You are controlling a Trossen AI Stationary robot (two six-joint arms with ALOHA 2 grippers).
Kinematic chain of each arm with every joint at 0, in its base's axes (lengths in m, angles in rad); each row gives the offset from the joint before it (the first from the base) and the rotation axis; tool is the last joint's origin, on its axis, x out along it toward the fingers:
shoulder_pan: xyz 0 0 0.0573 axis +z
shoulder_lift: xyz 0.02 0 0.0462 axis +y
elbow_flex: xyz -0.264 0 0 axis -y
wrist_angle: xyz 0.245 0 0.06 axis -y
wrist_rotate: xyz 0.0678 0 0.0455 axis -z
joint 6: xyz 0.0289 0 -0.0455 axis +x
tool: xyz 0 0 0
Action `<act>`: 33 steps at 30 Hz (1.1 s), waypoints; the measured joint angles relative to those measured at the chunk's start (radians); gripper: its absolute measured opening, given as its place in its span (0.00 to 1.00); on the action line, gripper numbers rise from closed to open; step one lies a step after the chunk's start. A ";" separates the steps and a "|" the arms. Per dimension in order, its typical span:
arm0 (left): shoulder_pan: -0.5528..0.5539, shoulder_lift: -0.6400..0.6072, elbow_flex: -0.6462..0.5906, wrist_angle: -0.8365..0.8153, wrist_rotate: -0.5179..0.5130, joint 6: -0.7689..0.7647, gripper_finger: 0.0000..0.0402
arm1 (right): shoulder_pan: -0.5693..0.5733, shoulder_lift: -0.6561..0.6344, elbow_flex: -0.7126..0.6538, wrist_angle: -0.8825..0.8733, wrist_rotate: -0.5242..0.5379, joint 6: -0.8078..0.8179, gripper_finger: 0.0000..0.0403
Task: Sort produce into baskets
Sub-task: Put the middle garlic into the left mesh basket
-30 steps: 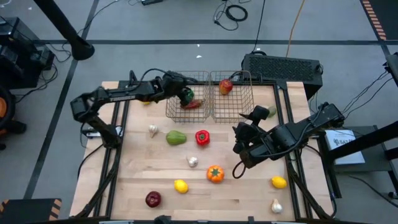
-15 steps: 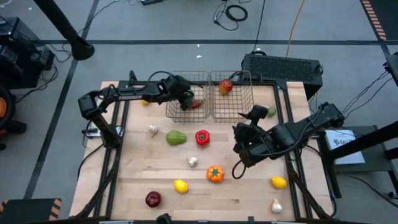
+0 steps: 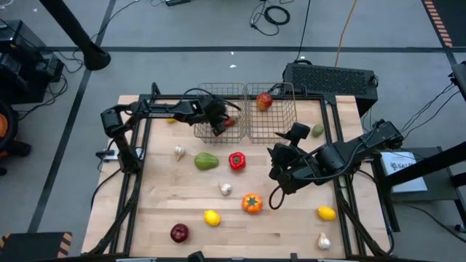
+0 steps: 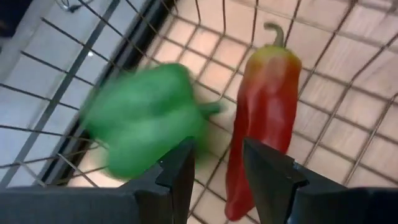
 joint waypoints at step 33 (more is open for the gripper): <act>-0.359 -0.537 0.024 -0.457 -0.122 -0.300 0.35 | 0.014 0.000 -0.068 0.062 -0.055 0.047 0.65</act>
